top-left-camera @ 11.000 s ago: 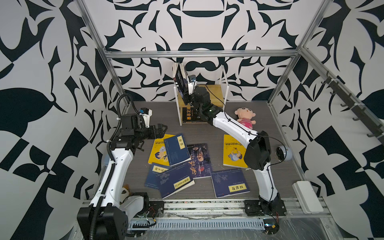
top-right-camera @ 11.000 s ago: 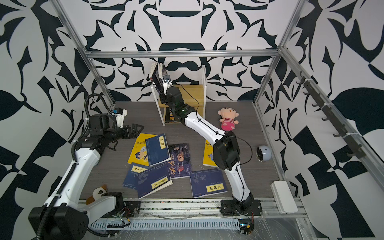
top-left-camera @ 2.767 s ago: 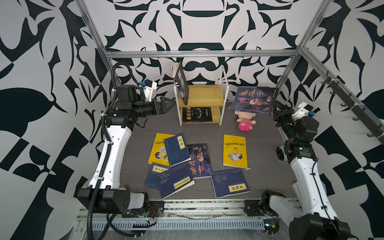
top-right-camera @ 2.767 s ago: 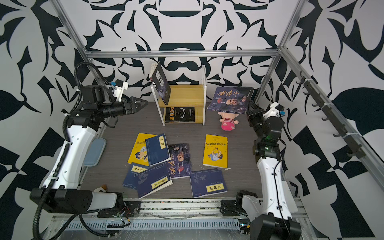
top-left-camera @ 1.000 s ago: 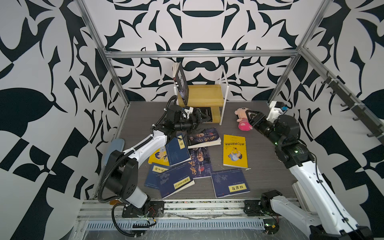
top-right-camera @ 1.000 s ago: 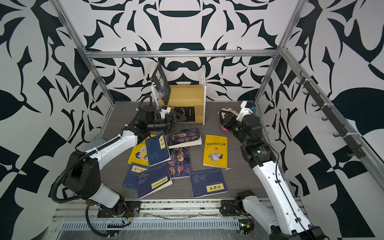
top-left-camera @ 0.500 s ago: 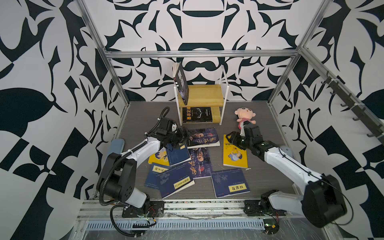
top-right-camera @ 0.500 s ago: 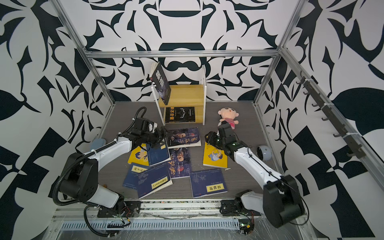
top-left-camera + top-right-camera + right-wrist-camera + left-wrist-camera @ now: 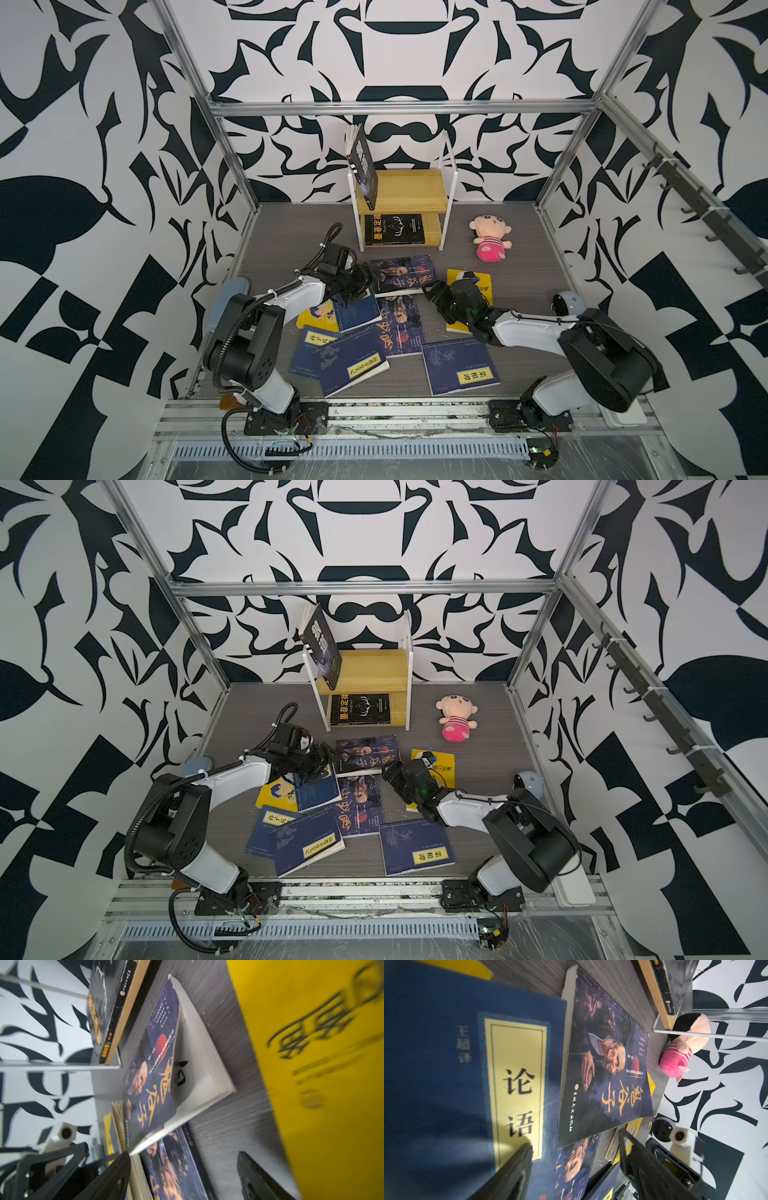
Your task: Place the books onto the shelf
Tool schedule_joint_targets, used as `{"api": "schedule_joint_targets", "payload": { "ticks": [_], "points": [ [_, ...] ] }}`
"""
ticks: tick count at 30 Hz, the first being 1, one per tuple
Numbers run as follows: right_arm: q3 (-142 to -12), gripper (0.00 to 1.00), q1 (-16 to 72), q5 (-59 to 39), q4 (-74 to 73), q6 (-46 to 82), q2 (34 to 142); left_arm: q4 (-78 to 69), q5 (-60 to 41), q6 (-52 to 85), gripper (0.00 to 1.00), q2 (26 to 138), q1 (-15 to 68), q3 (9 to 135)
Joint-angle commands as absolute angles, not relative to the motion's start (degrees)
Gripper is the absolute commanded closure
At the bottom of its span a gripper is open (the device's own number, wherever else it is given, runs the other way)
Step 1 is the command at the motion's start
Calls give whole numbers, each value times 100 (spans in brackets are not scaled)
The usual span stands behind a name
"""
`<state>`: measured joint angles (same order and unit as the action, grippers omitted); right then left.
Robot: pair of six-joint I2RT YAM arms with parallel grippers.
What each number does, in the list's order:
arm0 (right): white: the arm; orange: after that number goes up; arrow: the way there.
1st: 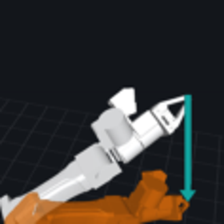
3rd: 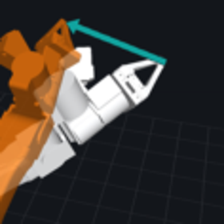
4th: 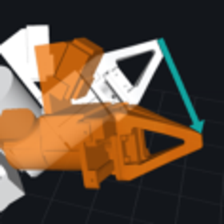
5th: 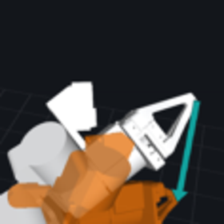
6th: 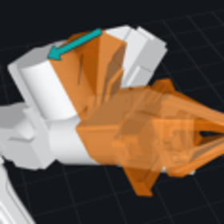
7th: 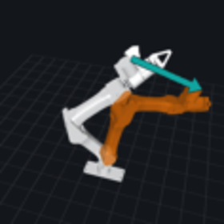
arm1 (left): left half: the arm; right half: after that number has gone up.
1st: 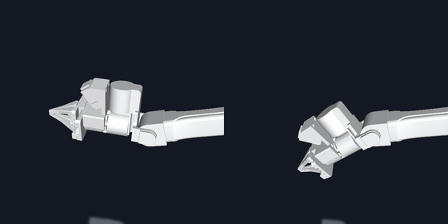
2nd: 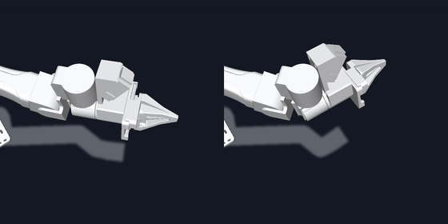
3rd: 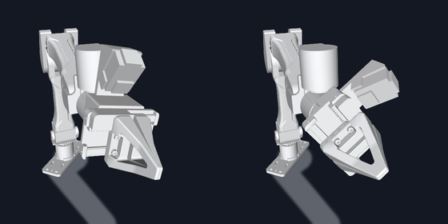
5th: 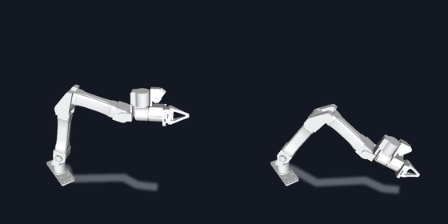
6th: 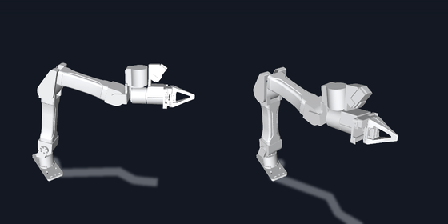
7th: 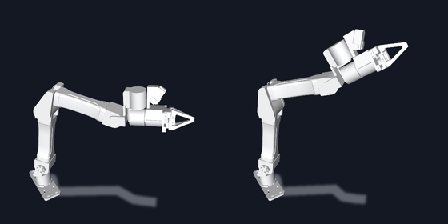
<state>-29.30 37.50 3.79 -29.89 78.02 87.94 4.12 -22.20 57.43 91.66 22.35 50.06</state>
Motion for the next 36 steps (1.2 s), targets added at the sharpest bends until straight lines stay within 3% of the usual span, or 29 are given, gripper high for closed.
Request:
{"api": "schedule_joint_targets", "payload": {
  "ticks": [1,8,12,17,22,24,27,36],
  "points": [
    [-2865,16,3975,1050,-4592,8883,9284,506,-2051,5719,17,8920,2168,4996],
    [-2908,20,4260,1745,-5939,9757,10414,639,-2014,5624,16,8656,2017,5012],
    [-2977,27,4297,2003,-6514,9885,10886,760,-1973,5496,11,8574,1944,5078],
    [-2876,54,4315,2358,-7170,9895,11240,828,-2004,5324,8,8497,1890,5197],
    [-2845,72,4307,2498,-8160,9600,11646,884,-2047,4912,5,8324,1811,5364],
    [-2840,86,4307,2454,-8173,9574,11699,1027,-2048,4667,5,8235,1767,5460],
    [-2760,96,4309,2434,-8172,9210,11560,1172,-2063,4318,4,8127,1743,5563],
    [-2380,100,4309,2071,-8167,8714,10933,2109,-2385,2846,4,7795,1548,6484]
  ]
}}
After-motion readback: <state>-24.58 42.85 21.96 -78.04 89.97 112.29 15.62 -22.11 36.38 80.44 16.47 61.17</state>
